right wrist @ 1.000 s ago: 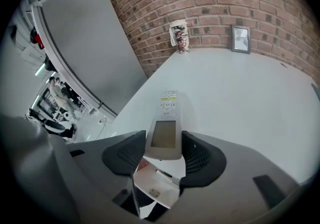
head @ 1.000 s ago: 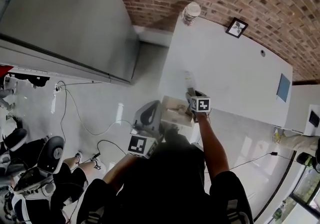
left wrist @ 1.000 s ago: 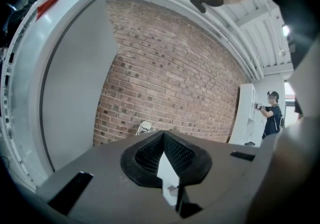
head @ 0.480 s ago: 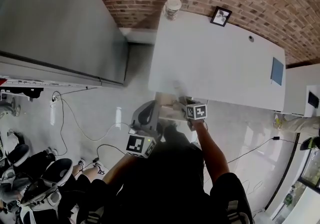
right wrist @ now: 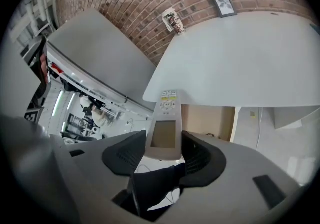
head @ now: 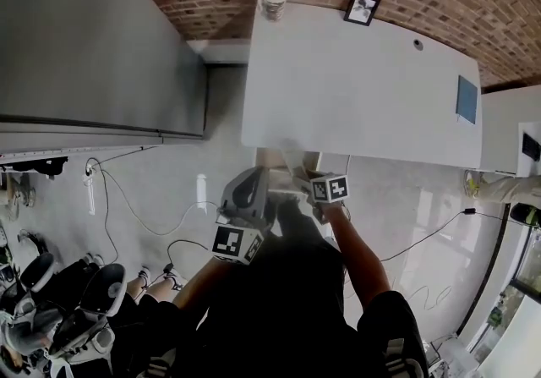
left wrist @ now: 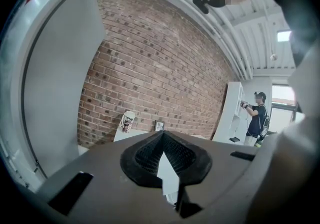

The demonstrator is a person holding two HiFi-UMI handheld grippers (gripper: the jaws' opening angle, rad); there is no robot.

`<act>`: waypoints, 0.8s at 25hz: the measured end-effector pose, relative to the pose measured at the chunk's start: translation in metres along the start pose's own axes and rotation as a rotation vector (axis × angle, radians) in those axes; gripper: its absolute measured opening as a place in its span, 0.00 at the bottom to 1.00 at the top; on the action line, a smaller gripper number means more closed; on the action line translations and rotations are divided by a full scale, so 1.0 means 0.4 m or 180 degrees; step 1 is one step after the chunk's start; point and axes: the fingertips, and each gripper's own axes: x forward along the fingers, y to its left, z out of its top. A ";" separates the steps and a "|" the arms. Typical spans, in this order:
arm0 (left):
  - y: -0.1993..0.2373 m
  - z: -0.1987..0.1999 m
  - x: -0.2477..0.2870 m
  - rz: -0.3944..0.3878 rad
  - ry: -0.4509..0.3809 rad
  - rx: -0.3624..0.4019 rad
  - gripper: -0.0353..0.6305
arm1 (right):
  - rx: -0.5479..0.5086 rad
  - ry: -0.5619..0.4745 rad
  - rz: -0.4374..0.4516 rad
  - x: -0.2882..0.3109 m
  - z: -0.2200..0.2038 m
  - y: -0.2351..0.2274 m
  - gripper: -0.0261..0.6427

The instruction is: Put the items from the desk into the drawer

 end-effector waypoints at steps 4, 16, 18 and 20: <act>0.009 -0.019 0.009 -0.0005 0.0069 -0.0023 0.05 | 0.0062 0.0006 0.0101 0.010 -0.012 0.011 0.37; 0.010 -0.031 0.028 -0.0028 0.0094 -0.0061 0.05 | 0.0490 0.0233 0.0356 0.003 -0.075 0.027 0.37; 0.011 -0.031 0.030 -0.0030 0.0094 -0.0069 0.05 | 0.0605 0.0273 0.0351 0.015 -0.088 0.012 0.36; 0.016 -0.035 0.029 -0.0022 0.0114 -0.0077 0.05 | 0.0695 0.0322 0.0322 0.035 -0.100 -0.007 0.36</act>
